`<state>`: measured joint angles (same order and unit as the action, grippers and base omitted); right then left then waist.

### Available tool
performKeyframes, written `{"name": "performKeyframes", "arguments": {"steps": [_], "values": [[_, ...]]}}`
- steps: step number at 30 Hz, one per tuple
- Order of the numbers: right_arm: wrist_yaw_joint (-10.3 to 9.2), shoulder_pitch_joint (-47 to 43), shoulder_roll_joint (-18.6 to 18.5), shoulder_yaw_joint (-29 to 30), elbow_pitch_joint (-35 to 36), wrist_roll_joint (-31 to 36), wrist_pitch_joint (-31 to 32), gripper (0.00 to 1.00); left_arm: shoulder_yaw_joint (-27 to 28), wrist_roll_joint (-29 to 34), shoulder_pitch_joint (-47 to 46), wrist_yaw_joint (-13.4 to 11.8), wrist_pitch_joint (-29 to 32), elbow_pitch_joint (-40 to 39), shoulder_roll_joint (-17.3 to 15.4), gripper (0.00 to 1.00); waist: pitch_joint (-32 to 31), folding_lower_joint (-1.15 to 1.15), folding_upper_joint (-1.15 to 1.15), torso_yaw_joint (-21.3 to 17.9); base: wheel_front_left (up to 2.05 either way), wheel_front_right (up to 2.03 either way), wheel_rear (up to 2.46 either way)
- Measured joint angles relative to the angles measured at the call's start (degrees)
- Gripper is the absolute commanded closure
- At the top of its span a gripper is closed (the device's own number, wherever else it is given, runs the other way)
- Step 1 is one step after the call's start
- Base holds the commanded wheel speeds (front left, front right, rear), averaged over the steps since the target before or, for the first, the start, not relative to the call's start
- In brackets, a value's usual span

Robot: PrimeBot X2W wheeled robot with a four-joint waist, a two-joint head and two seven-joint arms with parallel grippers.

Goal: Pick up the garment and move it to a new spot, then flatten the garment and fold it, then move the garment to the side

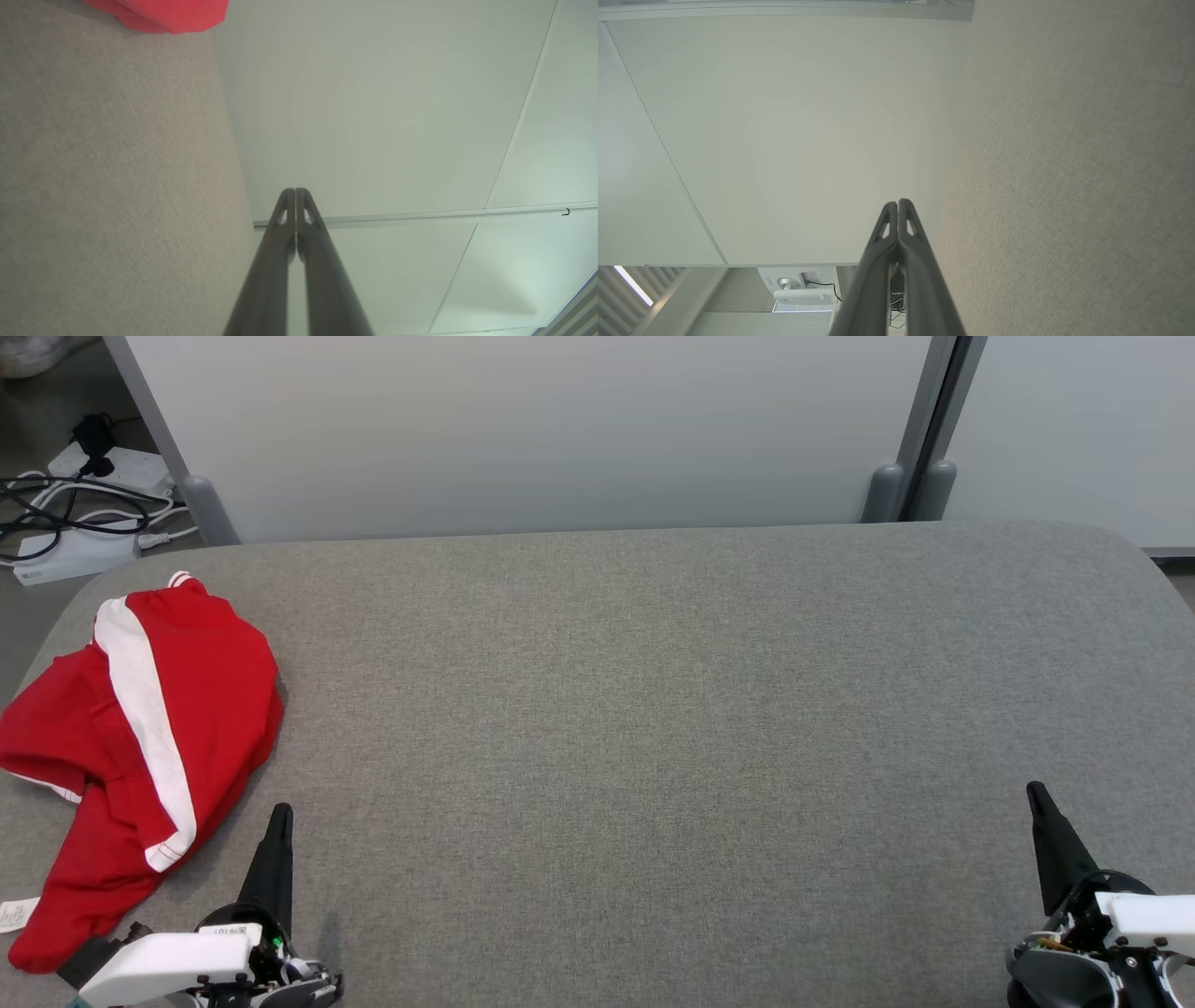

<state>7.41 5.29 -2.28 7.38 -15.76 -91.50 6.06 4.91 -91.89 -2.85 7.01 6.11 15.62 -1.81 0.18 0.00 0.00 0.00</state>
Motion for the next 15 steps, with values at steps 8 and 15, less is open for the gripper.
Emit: {"name": "performKeyframes", "arguments": {"steps": [8, 15], "values": [[0.0, 0.0, 0.0, 0.0, 0.0, 0.0, 0.0, 1.0, 0.0, 0.0, 0.0, 0.0, 0.0, 0.0, 0.0, 1.0, 0.0, 0.0, 0.0, 0.0, 0.0, 0.0, 0.0], [0.0, 0.0, 0.0, 0.0, 0.0, 0.0, 0.0, 1.0, 0.0, 0.0, 0.0, 0.0, 0.0, 0.0, 0.0, 1.0, 0.0, 0.0, 0.0, 0.0, 0.0, 0.0, 0.0]]}}
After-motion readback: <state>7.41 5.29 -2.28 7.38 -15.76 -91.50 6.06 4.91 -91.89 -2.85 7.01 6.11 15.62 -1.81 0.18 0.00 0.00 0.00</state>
